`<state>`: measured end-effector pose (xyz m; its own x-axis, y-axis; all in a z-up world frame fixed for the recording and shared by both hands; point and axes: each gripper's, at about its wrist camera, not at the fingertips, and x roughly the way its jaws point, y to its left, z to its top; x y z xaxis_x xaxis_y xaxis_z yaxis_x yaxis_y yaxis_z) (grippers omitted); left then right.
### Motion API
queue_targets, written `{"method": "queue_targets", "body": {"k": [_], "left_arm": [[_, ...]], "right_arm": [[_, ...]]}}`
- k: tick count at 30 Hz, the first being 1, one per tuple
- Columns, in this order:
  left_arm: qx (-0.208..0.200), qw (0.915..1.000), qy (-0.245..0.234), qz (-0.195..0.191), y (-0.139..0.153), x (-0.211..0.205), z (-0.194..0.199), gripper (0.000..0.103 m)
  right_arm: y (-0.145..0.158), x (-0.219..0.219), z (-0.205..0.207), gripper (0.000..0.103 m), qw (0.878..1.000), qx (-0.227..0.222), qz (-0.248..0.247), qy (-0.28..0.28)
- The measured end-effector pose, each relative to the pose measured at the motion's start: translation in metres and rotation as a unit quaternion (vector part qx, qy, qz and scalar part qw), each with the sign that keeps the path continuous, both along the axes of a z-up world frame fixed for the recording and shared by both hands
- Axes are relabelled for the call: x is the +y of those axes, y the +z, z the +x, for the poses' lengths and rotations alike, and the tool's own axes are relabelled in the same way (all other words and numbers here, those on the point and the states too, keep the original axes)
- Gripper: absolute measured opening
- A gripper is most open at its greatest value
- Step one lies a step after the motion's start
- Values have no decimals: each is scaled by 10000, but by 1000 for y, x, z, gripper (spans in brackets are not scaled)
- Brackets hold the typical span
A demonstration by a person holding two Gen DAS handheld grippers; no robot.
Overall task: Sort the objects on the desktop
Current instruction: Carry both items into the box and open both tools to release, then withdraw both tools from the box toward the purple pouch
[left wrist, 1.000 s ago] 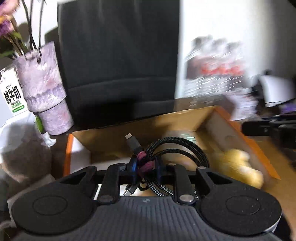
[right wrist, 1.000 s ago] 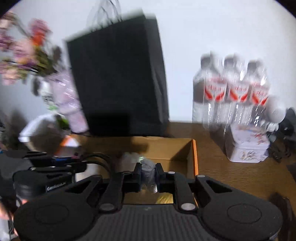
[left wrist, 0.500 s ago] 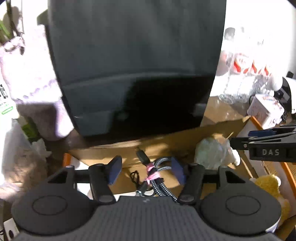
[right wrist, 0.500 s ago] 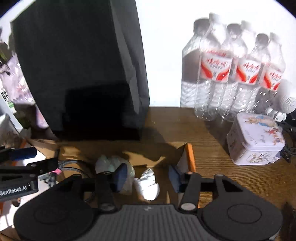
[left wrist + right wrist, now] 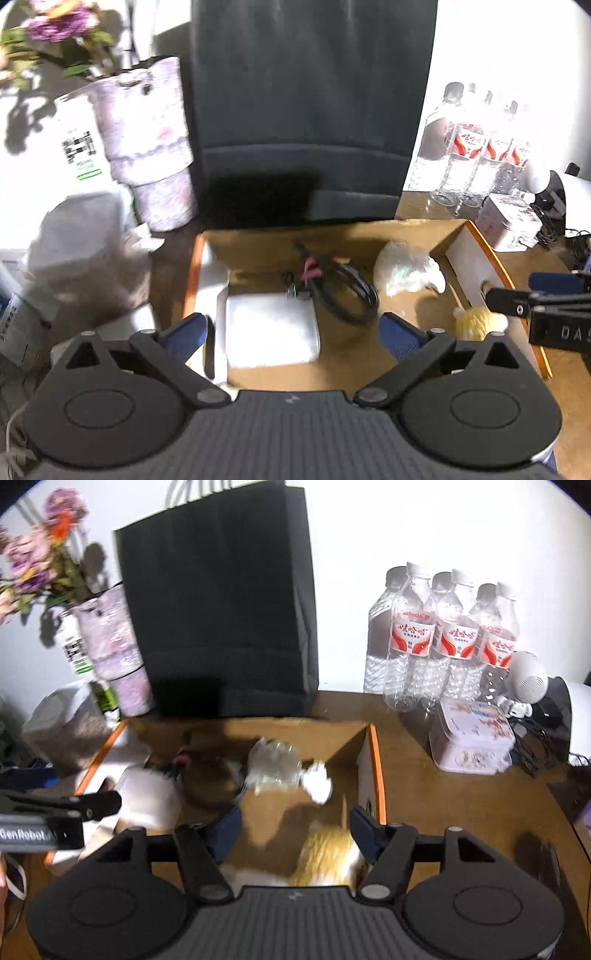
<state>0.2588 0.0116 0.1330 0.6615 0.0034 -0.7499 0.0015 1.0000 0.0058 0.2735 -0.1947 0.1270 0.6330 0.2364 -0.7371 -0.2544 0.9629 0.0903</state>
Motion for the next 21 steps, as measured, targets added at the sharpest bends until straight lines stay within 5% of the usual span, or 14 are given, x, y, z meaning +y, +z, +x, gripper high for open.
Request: {"method": "queue_targets", "body": {"k": [6,16,21], "left_arm": [[-349,9994,-23,-79,0,2,-75,103],[-653,9973,-32,-335,-48,-1,-212,103],[-927,9955,47,-185,-71,-8,-276,103]], "right_arm": [[-6,-14,-77,68,9996,-200,134,126],[-47,-26,-223,78,9962,-777,249,288],[-80,-35,-277,78,9975,-645,269,142]]}}
